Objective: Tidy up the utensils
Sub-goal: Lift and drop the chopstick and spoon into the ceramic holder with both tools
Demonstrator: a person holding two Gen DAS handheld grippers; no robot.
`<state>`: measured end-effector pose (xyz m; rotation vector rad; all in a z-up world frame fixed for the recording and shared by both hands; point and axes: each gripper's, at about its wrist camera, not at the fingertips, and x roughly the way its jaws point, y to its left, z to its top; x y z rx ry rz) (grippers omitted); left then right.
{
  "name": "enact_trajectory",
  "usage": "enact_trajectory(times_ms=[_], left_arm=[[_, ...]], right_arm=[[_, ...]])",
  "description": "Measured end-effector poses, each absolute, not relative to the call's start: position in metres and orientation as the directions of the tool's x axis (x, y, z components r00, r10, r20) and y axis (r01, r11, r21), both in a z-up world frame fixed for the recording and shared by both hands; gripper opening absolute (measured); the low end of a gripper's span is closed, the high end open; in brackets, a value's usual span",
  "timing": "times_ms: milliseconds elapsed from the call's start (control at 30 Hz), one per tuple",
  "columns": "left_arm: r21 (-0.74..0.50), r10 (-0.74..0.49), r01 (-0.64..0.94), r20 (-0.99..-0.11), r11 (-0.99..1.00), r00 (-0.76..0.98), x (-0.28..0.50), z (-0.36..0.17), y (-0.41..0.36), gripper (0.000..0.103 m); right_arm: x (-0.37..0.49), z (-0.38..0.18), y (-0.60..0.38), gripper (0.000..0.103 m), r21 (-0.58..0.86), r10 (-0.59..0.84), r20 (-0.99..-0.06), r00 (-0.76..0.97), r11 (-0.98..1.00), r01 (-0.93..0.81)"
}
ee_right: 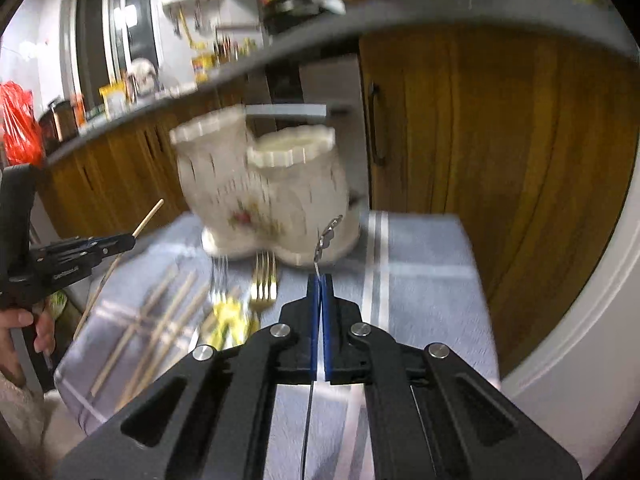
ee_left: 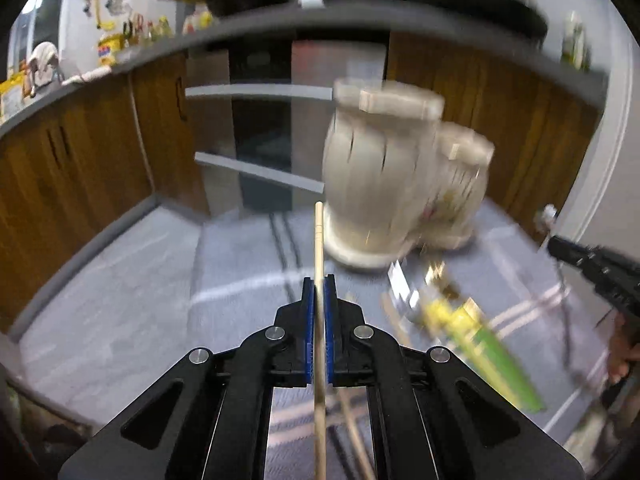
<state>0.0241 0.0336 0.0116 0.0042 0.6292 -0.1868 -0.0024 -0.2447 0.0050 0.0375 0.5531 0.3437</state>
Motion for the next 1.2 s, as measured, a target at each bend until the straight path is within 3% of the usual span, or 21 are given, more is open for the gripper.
enact_trajectory(times_ms=[300, 500, 633, 833, 1067, 1200], left_arm=[[-0.172, -0.321, 0.277, -0.342, 0.945, 0.883, 0.039, 0.094, 0.021, 0.005], [-0.165, -0.287, 0.250, -0.267, 0.954, 0.920, 0.101, 0.134, -0.005, 0.005], [-0.192, -0.287, 0.246, -0.233, 0.950, 0.929, 0.137, 0.144, -0.011, 0.005], [-0.110, -0.196, 0.177, -0.203, 0.978, 0.959, 0.171, 0.125, -0.023, 0.005], [-0.140, -0.215, 0.189, -0.208, 0.972, 0.954, 0.153, 0.104, 0.001, 0.005], [-0.143, -0.227, 0.195, -0.264, 0.970, 0.938, 0.130, 0.091, 0.010, 0.005]], right_arm=[[0.022, 0.078, -0.233, 0.001, 0.092, 0.342, -0.262, 0.903, 0.940, -0.329], [0.090, 0.114, -0.226, 0.001, 0.175, 0.334, -0.138, 0.932, 0.935, -0.309], [0.133, 0.112, -0.218, 0.002, 0.216, 0.295, -0.155, 0.943, 0.941, -0.259], [0.160, 0.088, -0.208, 0.001, 0.189, 0.252, -0.194, 0.948, 0.958, -0.216], [0.145, 0.059, -0.205, 0.002, 0.140, 0.301, -0.262, 0.917, 0.952, -0.273], [0.126, 0.051, -0.208, 0.002, 0.149, 0.363, -0.303, 0.881, 0.931, -0.333]])
